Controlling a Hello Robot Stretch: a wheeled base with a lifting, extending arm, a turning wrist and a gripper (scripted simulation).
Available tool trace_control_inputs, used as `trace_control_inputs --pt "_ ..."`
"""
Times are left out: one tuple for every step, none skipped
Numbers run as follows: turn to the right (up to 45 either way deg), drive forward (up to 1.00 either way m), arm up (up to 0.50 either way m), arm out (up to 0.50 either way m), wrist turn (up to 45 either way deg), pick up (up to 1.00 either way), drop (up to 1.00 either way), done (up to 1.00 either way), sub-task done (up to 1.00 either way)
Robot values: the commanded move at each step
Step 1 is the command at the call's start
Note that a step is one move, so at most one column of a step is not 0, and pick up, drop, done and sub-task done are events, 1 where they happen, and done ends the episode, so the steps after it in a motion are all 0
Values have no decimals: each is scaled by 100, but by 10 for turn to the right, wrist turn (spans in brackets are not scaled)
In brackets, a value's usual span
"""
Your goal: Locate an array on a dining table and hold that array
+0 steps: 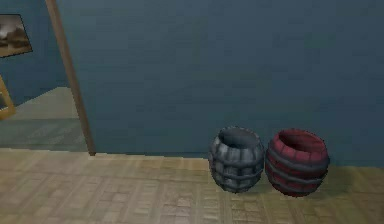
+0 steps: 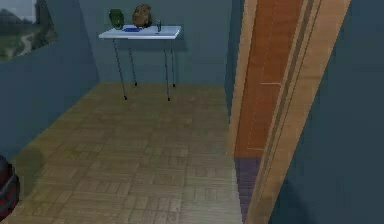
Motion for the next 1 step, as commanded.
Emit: trace_control_inputs --pt "30 0 0 0 0 0 0 0 0"
